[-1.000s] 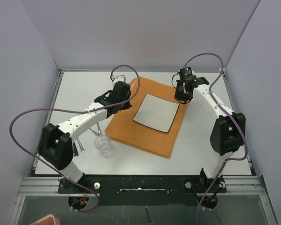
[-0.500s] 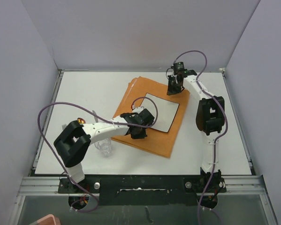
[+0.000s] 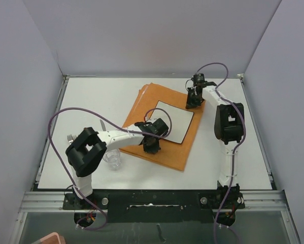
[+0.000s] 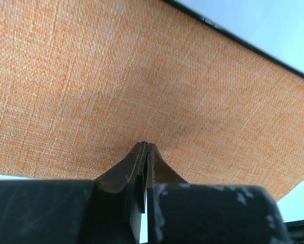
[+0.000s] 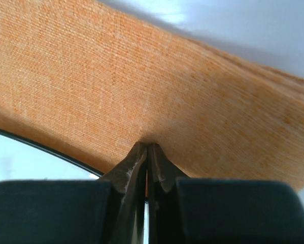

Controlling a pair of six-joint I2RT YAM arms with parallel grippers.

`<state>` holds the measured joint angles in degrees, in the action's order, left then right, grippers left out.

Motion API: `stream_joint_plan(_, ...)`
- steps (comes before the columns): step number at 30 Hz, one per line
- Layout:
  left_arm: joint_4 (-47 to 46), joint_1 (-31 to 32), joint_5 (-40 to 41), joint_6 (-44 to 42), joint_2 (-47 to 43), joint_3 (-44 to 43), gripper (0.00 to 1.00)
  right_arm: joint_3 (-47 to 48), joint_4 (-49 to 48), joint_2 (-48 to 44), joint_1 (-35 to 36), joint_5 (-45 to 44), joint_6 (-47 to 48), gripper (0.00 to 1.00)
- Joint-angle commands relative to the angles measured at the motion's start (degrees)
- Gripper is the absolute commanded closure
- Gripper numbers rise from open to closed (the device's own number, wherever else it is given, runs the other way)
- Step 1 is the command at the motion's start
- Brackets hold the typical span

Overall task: Set the dinner table for one person
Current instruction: Adjust the napkin at the center of the board.

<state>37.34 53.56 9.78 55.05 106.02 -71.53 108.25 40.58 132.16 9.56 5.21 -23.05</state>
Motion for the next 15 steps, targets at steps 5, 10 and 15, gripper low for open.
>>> stream_joint_plan(5, 3.1, -6.5, -8.6, -1.1, 9.2, -7.8, 1.00, -12.7, -4.2, -4.6, 0.3, 1.2, -3.9, 1.00)
stream_joint_plan(10, 5.8, -7.9, -7.7, -4.0, 12.4, -10.9, 1.00, -23.7, -4.8, -9.9, 0.9, -2.5, -4.8, 1.00)
stream_joint_plan(15, 5.6, -10.4, -9.3, -5.8, 14.0, -11.0, 1.00, -37.7, -7.8, -19.6, 0.8, -7.7, -6.4, 1.00)
